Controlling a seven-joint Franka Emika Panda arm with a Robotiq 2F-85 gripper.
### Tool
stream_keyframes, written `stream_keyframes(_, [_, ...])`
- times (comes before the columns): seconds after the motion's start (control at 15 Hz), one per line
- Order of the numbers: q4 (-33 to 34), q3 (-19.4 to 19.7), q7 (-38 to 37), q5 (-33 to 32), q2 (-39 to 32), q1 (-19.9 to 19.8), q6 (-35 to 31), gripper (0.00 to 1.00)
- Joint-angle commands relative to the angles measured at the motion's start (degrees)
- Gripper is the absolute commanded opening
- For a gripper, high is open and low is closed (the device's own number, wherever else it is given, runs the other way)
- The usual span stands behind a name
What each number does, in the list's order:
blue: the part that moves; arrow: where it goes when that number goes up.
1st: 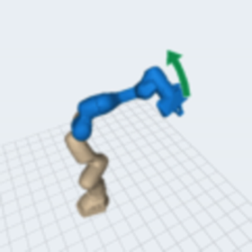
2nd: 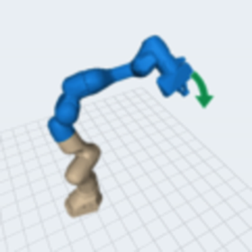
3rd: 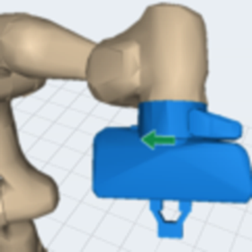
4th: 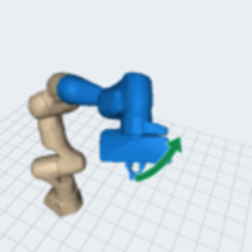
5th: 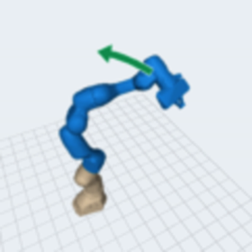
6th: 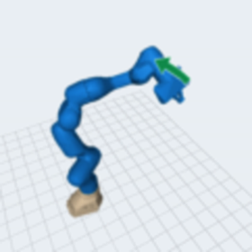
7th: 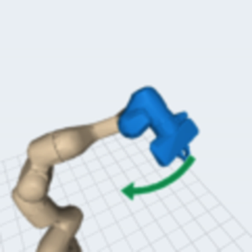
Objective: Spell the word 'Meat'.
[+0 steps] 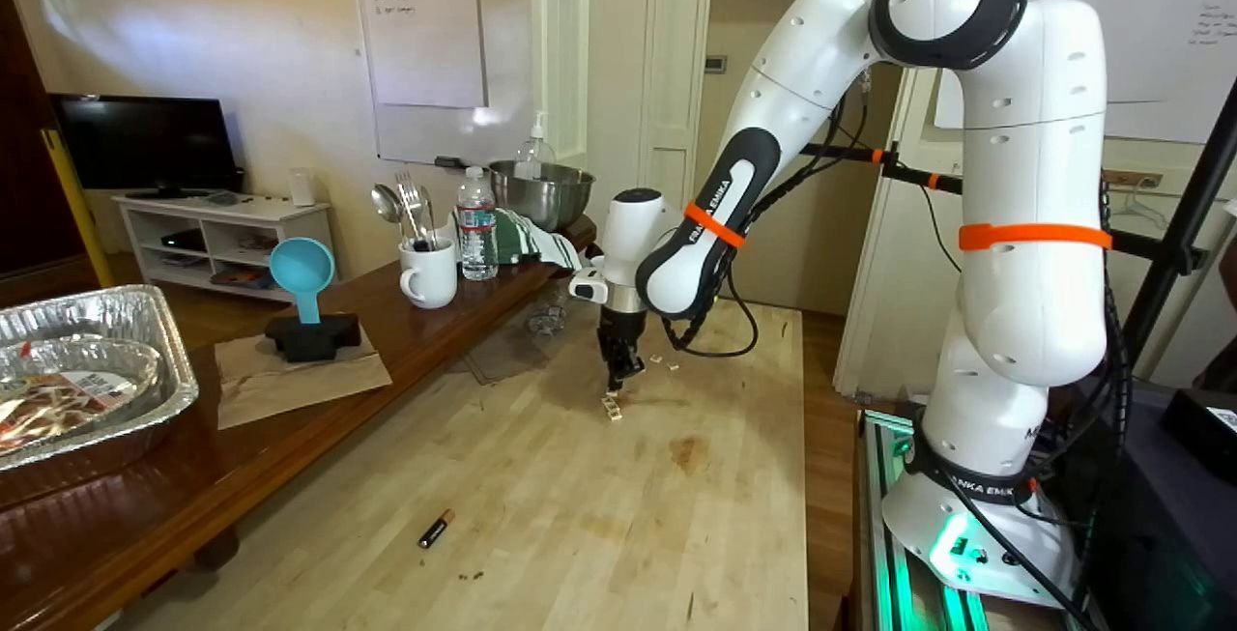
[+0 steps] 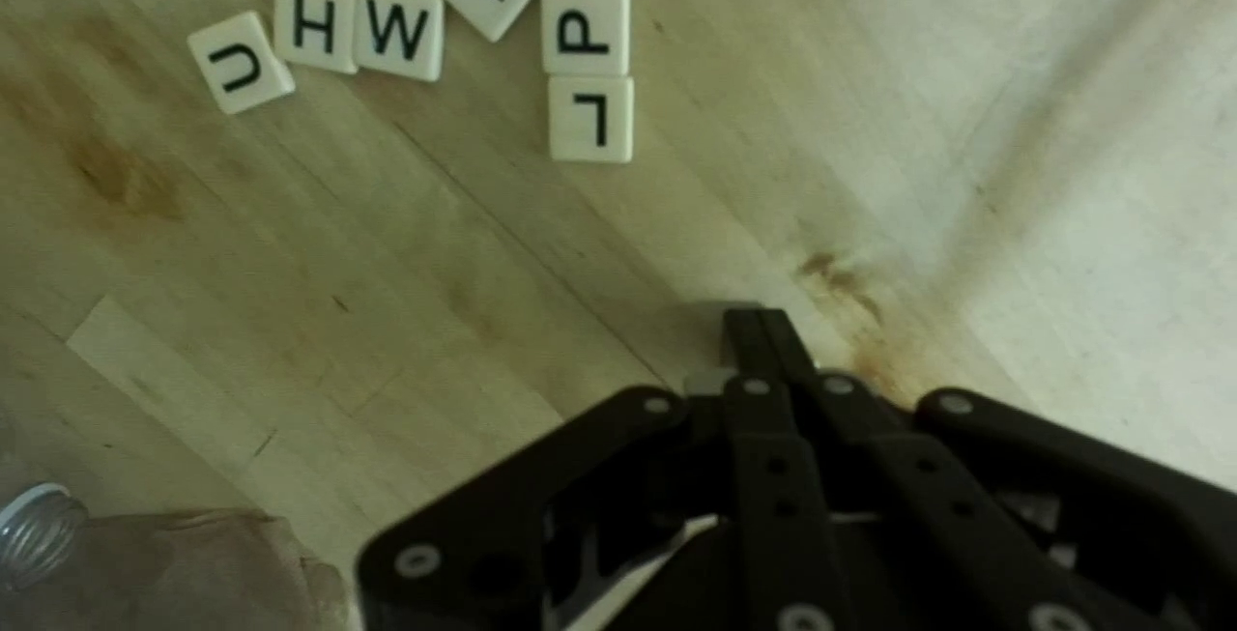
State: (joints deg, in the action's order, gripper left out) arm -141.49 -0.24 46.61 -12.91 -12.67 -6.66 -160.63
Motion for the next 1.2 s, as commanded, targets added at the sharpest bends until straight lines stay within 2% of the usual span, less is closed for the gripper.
stream_keyframes(0.0, [0.4, -0.2, -0.4, -1.3, -4.8, 0.8, -3.1, 0.0])
stream_keyframes(0.73, [0.3, -0.9, 0.9, -1.2, -4.8, 1.2, -3.2, 0.0])
stream_keyframes(1.13, [0.1, -1.7, 5.4, -0.7, -4.6, 0.9, -2.0, 0.0])
